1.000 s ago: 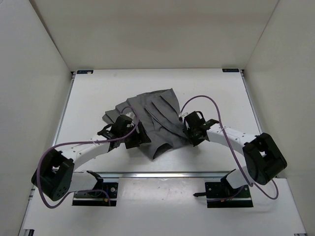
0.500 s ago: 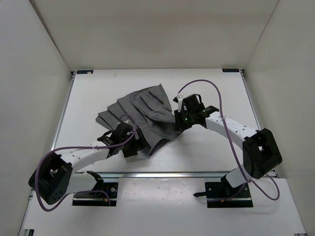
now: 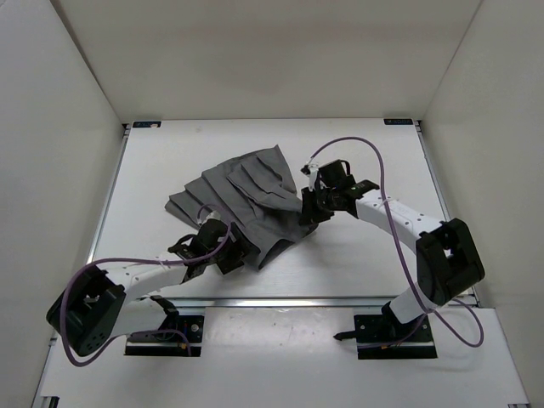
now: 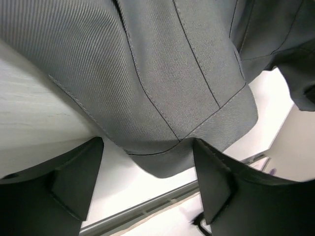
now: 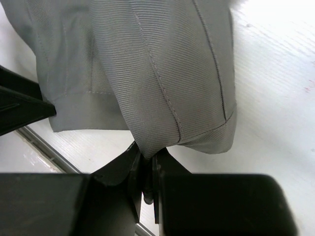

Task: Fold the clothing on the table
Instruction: Flatten the skirt out

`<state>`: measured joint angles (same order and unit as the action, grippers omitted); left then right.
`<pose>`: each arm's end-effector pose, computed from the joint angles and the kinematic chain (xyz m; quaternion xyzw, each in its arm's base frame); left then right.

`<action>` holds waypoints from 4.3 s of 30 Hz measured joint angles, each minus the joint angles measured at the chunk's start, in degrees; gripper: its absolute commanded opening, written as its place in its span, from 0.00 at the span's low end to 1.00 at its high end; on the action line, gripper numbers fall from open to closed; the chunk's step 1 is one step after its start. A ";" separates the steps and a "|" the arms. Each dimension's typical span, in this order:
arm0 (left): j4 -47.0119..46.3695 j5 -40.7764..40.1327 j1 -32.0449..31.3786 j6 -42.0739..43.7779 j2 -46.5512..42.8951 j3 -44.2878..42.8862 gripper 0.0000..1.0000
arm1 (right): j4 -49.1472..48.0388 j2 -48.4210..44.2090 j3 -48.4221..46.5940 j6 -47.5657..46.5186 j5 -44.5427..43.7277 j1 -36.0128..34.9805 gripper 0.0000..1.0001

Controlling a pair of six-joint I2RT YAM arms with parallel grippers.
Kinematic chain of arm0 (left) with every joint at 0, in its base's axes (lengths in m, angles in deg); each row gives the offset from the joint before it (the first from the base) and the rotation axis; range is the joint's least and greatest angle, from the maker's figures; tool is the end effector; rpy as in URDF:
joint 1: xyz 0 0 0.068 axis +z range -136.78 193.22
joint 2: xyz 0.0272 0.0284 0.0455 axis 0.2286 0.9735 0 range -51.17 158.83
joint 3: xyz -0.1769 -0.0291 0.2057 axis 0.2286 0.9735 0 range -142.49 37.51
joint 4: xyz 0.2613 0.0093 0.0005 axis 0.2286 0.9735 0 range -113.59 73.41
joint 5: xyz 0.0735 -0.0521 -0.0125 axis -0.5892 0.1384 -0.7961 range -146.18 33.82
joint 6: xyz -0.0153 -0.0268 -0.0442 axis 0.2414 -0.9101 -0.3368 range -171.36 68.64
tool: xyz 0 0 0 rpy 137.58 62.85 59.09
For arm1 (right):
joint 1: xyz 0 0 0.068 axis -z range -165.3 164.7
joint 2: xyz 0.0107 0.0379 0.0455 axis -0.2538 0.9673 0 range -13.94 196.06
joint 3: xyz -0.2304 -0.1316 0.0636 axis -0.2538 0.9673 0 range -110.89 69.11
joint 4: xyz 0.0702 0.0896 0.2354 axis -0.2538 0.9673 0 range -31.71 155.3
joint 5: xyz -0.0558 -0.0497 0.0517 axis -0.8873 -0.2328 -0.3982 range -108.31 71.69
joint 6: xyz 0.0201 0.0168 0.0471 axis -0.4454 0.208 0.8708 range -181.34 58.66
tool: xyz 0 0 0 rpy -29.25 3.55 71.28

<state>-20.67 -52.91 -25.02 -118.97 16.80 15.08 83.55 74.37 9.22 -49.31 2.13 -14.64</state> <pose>0.1622 -0.1305 0.1435 -0.2271 0.9066 -0.2990 0.1925 0.2726 0.1675 0.2272 -0.1954 0.9161 0.2661 0.2274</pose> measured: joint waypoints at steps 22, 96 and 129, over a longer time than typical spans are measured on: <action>7.06 -2.10 8.41 3.91 -1.07 -4.72 0.00 | 3.26 3.85 -5.86 0.04 2.12 13.97 0.00; 29.16 3.37 12.79 50.07 10.23 -39.63 0.00 | -7.54 -22.10 17.79 9.46 18.91 29.77 0.00; 35.56 2.08 12.09 48.15 5.22 -25.42 0.00 | -9.84 -23.43 32.33 13.18 9.75 12.44 0.79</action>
<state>14.89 -50.84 -12.94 -70.82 22.02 -10.34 73.72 50.94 41.54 -36.13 11.88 -2.21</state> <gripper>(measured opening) 0.114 0.803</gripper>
